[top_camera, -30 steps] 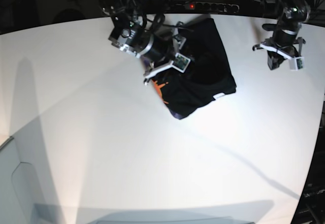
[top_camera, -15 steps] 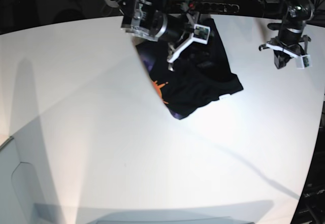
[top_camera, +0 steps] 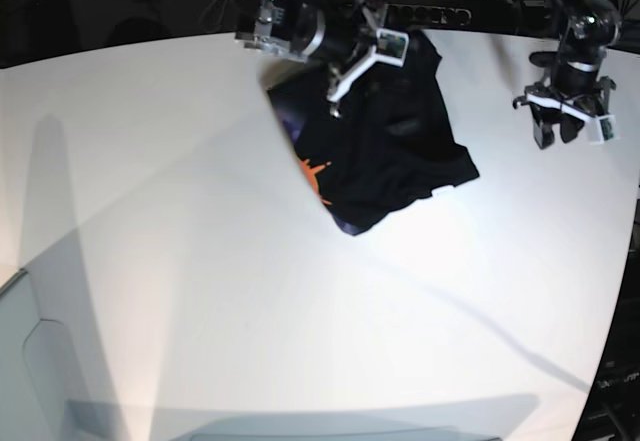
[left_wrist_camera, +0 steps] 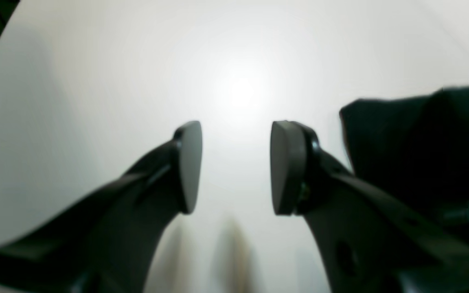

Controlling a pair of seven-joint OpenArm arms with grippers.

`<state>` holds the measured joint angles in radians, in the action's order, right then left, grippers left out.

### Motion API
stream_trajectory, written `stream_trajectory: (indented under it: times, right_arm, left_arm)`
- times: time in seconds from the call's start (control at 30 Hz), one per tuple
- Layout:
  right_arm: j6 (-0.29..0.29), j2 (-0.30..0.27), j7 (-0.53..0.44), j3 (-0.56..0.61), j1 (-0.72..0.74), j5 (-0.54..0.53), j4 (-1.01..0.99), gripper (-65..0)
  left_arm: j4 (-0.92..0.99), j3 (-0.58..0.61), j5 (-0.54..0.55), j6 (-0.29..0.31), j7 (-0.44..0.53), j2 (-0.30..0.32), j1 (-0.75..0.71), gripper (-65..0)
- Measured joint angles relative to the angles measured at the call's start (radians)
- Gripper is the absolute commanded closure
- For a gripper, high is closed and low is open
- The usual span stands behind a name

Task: Fold the T-shirt properly

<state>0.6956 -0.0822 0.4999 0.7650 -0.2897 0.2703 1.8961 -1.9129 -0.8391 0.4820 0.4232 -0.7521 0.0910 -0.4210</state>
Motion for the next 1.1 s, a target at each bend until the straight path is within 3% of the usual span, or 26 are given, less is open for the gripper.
stream_trajectory:
  times: [0.13,0.27,0.63,0.7,0.83,0.97,1.1]
  right_arm:
    - [0.0,-0.02,0.004,0.038,0.009,-0.004,-0.011,-33.0]
    - [0.0,-0.015,0.0,-0.043,-0.003,-0.004,-0.002,-33.0]
    - [0.003,-0.011,0.003,-0.248,0.07,0.002,0.03,-33.1]
    - [0.003,-0.011,0.001,-0.262,0.081,-0.001,0.03,-33.1]
    - [0.003,-0.012,0.002,-0.297,0.094,0.0,0.03,-33.1]
    - [0.003,-0.011,0.004,-0.294,0.092,-0.005,0.03,-33.1]
    - [0.003,-0.011,0.006,-0.296,0.089,-0.004,0.03,-33.1]
  left_arm:
    - [0.0,-0.001,-0.003,0.0,0.0,-0.002,0.002,-27.1]
    - [0.0,0.004,0.007,0.0,-0.003,-0.015,-0.002,-27.2]
    - [-0.066,0.008,0.272,-0.004,0.003,-0.077,-0.011,-27.2]
    - [-0.07,0.022,0.27,-0.004,0.0,-0.091,-0.006,-28.0]
    - [-0.058,0.122,0.27,-0.008,0.0,-0.088,0.0,-39.6]
    - [-0.037,0.226,0.153,-0.006,-0.002,-0.095,0.016,-48.0]
    - [-0.037,0.237,0.06,-0.008,0.017,-0.159,0.066,-49.1]
